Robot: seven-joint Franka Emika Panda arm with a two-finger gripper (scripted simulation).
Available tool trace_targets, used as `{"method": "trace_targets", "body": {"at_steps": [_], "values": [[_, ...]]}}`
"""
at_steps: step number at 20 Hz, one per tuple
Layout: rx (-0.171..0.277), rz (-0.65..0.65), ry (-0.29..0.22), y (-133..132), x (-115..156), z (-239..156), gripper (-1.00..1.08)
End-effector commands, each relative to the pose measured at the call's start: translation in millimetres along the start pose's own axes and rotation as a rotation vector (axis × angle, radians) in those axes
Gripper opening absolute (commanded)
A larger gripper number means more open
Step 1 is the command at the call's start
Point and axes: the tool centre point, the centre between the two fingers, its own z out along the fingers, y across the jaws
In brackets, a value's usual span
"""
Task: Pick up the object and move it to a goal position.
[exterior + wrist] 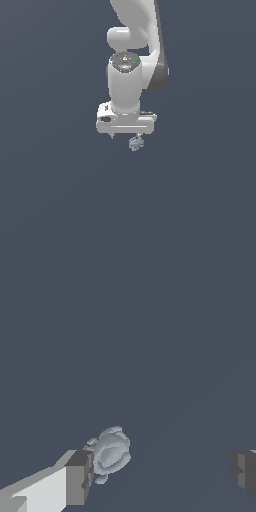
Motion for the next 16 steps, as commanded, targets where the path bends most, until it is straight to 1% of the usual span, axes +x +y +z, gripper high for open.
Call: {"method": "trace_targets", "body": {"at_steps": [1,10,16], "values": [[0.000,0.000,0.000,0,0,0,1.00],[0.016,-0.003,-0.004,10,1,1,1.00],[0.016,0.003,-0.004,9,0,1,1.00]]}}
